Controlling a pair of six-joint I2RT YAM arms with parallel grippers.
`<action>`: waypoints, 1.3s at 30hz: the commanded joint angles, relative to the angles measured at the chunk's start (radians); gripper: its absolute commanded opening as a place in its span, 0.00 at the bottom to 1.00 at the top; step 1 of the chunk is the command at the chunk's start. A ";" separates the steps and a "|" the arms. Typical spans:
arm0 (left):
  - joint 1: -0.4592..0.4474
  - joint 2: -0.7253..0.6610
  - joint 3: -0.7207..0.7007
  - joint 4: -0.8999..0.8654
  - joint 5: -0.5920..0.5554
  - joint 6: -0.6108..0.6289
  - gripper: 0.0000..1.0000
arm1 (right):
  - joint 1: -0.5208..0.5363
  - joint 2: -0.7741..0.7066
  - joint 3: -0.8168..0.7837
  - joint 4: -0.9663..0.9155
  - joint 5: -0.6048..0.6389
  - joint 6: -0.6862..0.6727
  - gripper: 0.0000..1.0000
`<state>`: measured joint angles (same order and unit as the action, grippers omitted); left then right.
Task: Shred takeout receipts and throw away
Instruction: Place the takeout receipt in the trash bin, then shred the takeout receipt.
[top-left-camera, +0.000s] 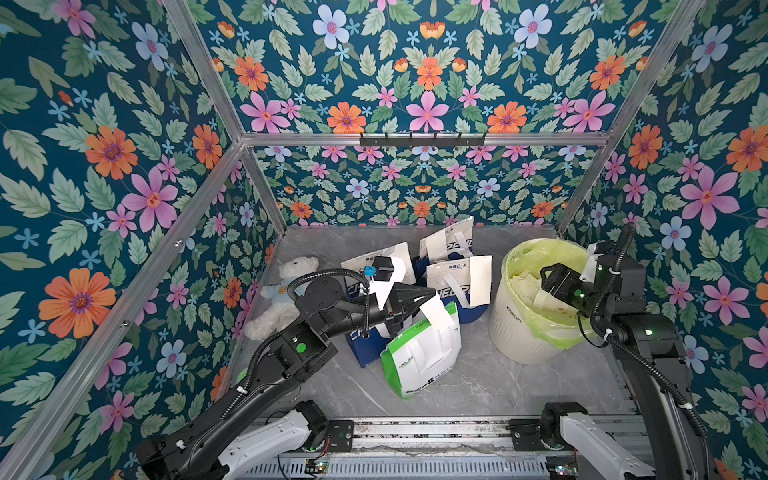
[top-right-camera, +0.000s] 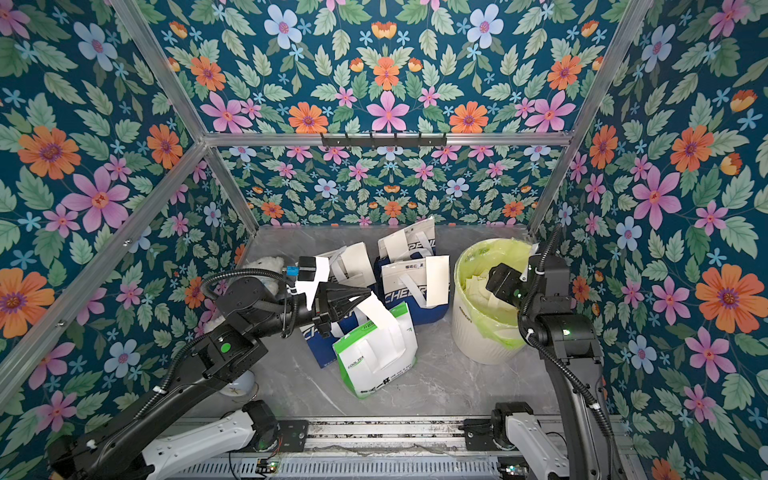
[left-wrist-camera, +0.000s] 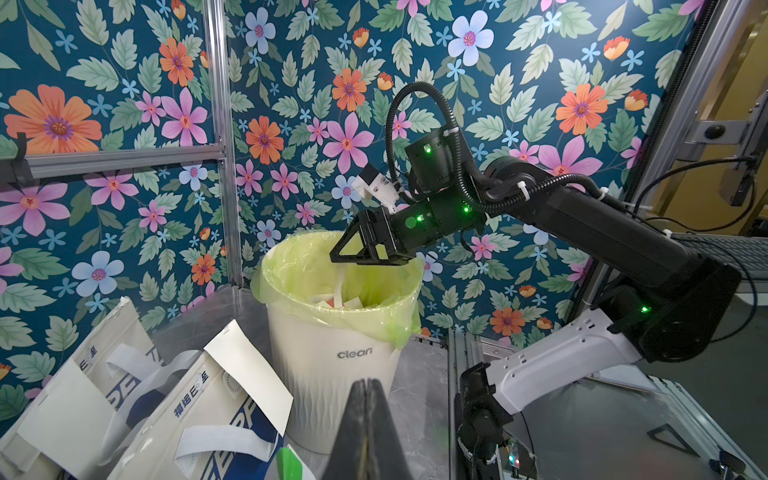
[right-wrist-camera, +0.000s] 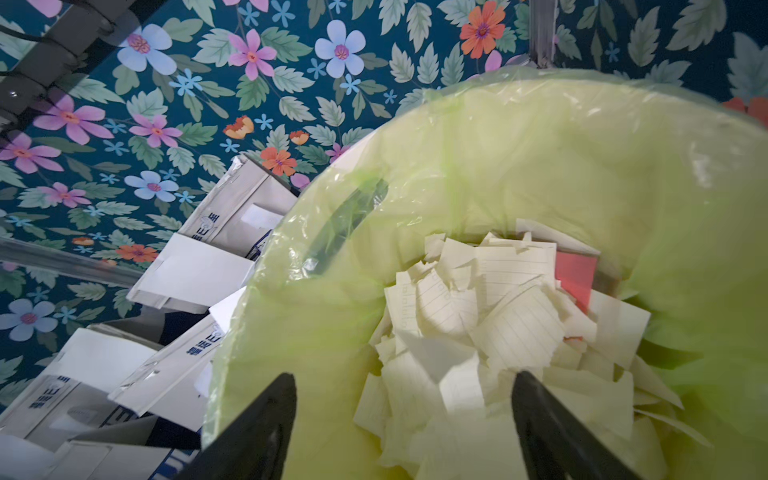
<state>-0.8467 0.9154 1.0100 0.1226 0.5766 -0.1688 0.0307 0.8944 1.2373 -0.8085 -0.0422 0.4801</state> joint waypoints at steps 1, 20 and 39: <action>0.000 0.022 0.001 0.095 0.012 -0.043 0.00 | 0.001 0.000 0.022 0.031 -0.122 -0.062 0.84; 0.000 0.177 -0.114 0.711 -0.093 -0.444 0.00 | 0.183 -0.039 -0.082 0.519 -0.881 0.009 0.82; -0.003 0.189 -0.151 0.799 -0.193 -0.520 0.00 | 0.403 0.105 -0.067 0.629 -0.804 0.044 0.32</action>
<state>-0.8486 1.1072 0.8585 0.8688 0.4004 -0.6765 0.4335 0.9958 1.1717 -0.2466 -0.8364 0.4938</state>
